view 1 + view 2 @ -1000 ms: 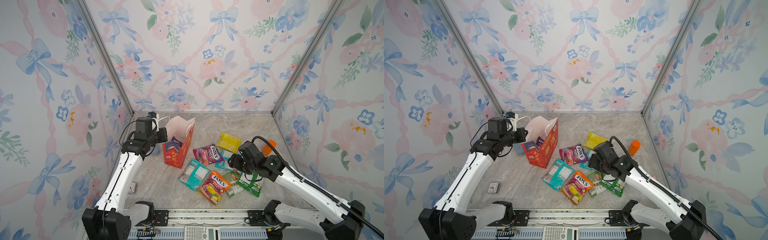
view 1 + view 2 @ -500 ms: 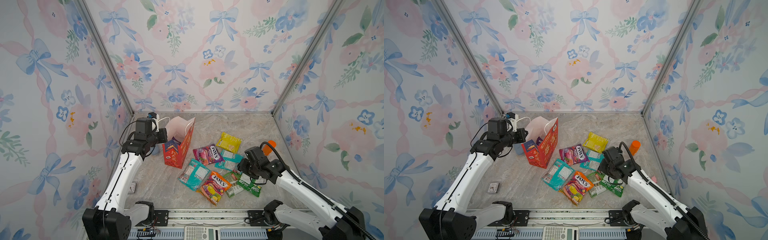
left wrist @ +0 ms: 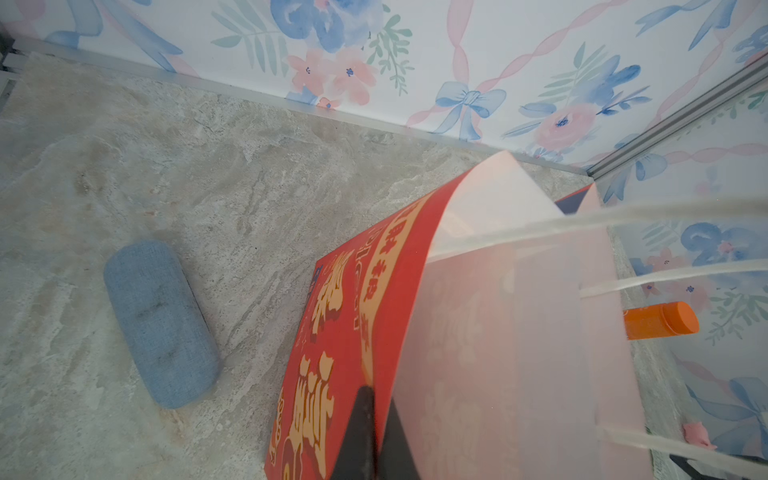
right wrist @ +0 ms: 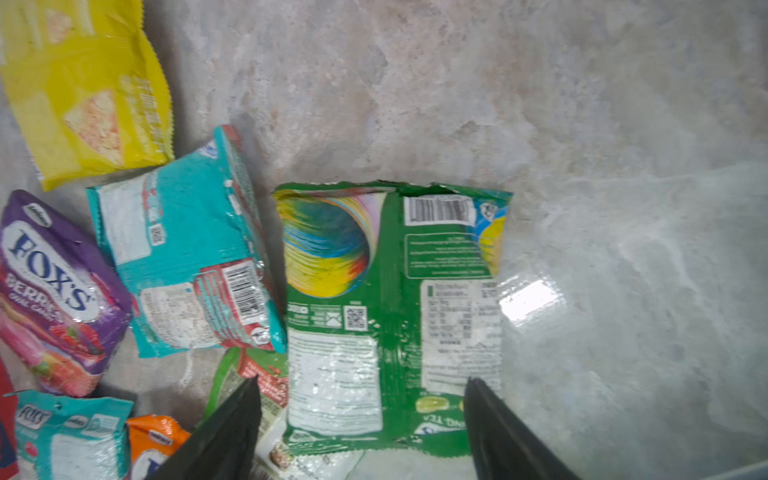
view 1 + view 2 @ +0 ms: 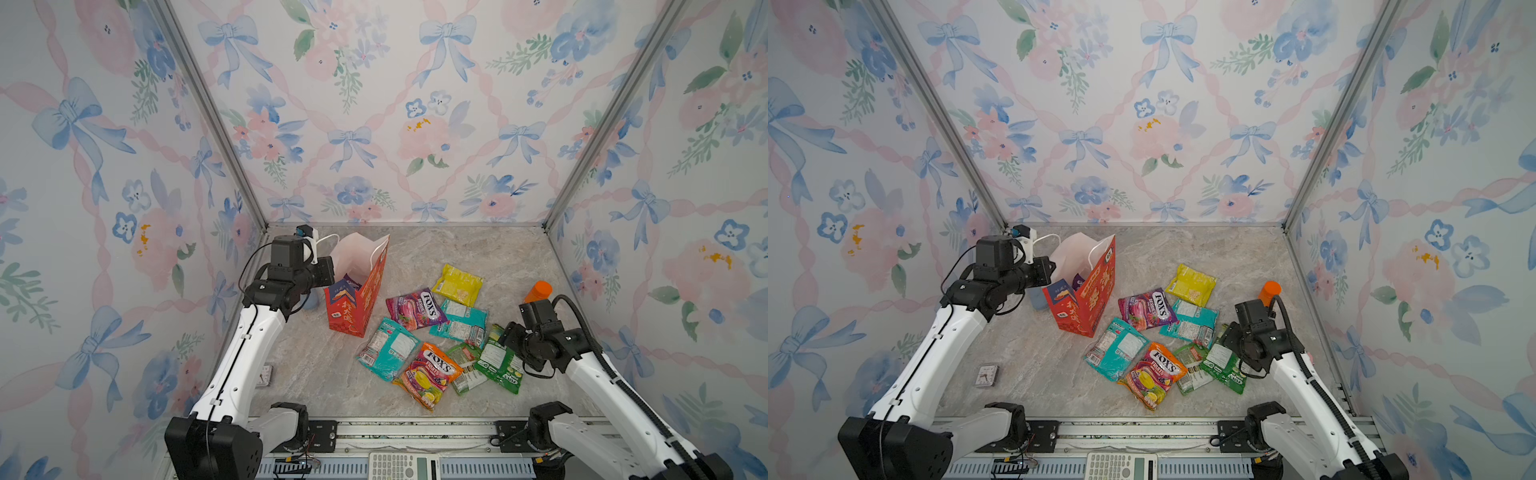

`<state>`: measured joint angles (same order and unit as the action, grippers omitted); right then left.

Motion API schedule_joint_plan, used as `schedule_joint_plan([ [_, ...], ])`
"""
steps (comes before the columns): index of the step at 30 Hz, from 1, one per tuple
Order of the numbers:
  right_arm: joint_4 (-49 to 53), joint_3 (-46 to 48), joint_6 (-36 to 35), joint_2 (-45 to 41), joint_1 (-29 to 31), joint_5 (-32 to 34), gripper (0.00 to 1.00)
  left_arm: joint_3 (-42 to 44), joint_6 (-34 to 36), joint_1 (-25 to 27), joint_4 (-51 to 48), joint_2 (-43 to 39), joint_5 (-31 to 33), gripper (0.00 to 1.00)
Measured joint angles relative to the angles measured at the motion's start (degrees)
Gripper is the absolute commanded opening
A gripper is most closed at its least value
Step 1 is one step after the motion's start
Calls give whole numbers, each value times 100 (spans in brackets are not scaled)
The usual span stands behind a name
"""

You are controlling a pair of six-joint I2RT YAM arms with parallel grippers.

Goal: Place the snacks into the paper bag
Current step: 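Move the right gripper down over the green chip bag on the floor, then close the right gripper on the green chip bag's top edge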

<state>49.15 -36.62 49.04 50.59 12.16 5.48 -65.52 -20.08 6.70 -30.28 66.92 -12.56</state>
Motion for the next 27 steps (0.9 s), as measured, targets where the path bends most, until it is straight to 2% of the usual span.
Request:
schedule_joint_plan([
  [5, 68, 463, -28, -361, -448, -160, 91, 0, 17, -7, 2, 4, -28, 0],
  [10, -175, 933, -46, -599, -868, -505, 87, 0, 20, -33, 15, 28, -37, 0],
  [20, -872, 1370, -94, -623, -1034, -1003, 45, 0, 20, -37, 24, 61, -39, 0],
  [27, -1058, 1434, -55, -752, -1062, -1126, 9, 0, 17, -37, 22, 118, -39, 0],
])
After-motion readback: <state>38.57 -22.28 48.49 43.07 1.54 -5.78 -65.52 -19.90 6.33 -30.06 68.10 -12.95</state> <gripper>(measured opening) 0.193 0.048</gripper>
